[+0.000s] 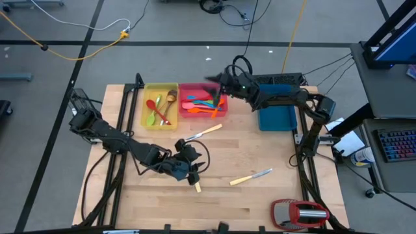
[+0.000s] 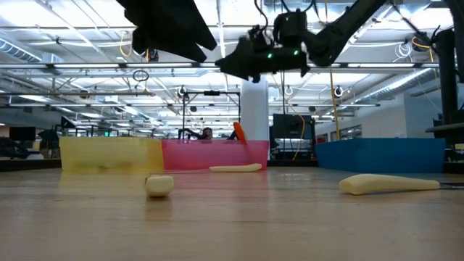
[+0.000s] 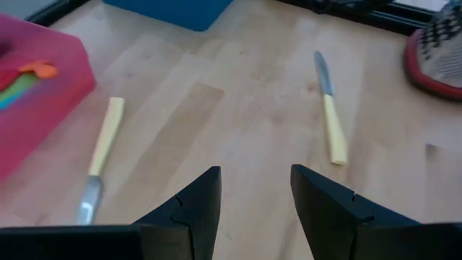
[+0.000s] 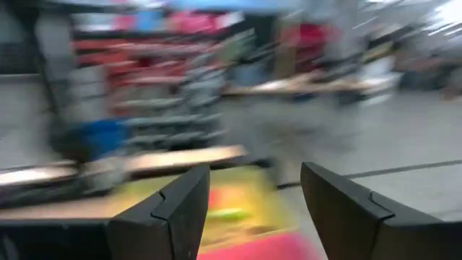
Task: Pick & Place Kitchen Items
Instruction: Put the orange spatula into the red bin
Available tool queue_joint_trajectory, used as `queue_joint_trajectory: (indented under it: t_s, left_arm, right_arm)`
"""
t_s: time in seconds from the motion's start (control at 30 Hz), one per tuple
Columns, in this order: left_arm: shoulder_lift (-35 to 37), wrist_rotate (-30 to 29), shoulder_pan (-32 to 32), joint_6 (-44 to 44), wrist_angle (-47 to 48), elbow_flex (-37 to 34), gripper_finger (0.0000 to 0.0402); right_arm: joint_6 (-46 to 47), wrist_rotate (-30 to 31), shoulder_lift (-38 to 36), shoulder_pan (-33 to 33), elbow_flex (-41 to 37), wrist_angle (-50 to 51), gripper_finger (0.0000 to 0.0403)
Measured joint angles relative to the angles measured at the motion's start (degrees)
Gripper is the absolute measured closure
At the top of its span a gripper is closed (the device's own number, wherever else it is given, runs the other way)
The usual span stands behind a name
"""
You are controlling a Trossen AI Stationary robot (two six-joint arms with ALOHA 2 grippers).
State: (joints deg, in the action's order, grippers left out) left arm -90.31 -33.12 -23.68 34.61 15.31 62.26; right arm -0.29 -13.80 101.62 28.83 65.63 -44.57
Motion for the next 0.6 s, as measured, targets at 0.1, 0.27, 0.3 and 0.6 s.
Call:
queue_joint_trajectory:
  t_s: [0.1,0.27,0.3,0.6]
  left_arm:
    - [-0.01,-0.02,1.7,-1.27,0.24,0.0,0.0229]
    - [-0.01,-2.72,4.11,-2.62,1.37,0.0,0.0229]
    - [-0.02,-3.61,4.61,-3.71,1.3,0.0,0.0229]
    - [-0.49,-6.62,10.87,-9.18,0.58,0.0,0.0229]
  right_arm:
    - [0.16,-5.87,-4.98,-1.36,0.07,13.3,0.0194]
    - [-12.29,4.85,-15.09,-6.45,-3.67,35.65,0.0209]
    - [-13.31,8.48,-17.26,-7.77,-4.91,38.67,0.0213]
    - [-7.67,19.83,-33.15,-19.44,-21.57,39.19,0.029]
